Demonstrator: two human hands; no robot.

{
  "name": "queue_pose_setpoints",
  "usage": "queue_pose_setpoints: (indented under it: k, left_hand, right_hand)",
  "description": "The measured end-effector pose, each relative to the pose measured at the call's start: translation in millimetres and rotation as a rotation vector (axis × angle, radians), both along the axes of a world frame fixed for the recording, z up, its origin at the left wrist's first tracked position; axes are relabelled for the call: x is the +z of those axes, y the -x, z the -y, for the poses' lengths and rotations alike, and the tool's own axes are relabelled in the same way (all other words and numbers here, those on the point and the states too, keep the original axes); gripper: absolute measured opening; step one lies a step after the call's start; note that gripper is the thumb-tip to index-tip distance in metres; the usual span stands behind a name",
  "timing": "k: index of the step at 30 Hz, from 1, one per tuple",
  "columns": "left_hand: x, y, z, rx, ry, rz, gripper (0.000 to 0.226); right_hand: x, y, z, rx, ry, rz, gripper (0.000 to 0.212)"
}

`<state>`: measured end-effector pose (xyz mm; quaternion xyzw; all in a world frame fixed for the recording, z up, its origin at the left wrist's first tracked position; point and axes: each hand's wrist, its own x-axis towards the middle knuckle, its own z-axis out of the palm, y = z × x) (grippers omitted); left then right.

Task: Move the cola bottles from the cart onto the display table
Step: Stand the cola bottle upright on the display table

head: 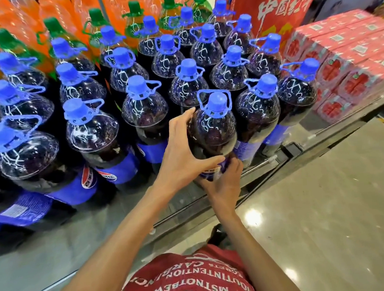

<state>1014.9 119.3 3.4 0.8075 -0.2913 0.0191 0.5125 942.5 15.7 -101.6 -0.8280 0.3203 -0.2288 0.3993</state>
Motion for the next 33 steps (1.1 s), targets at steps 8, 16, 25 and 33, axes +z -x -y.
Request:
queue_pose_setpoints:
  k: [8,16,25,33]
  left_hand:
    - [-3,2,0,-0.003,0.042,-0.028,0.107]
    - [-3,3,-1,-0.01,0.031,-0.01,0.106]
    - [-7,5,-6,-0.002,0.083,0.019,0.101]
    - [2,-2,-31,-0.091,-0.058,0.026,0.084]
  right_hand:
    - [1,1,-1,-0.006,-0.038,0.05,0.097]
    - [2,3,-2,0.02,-0.014,0.018,0.098]
    - [6,7,-4,0.039,-0.055,0.043,0.103]
    - [13,15,5,0.114,0.021,-0.049,0.099]
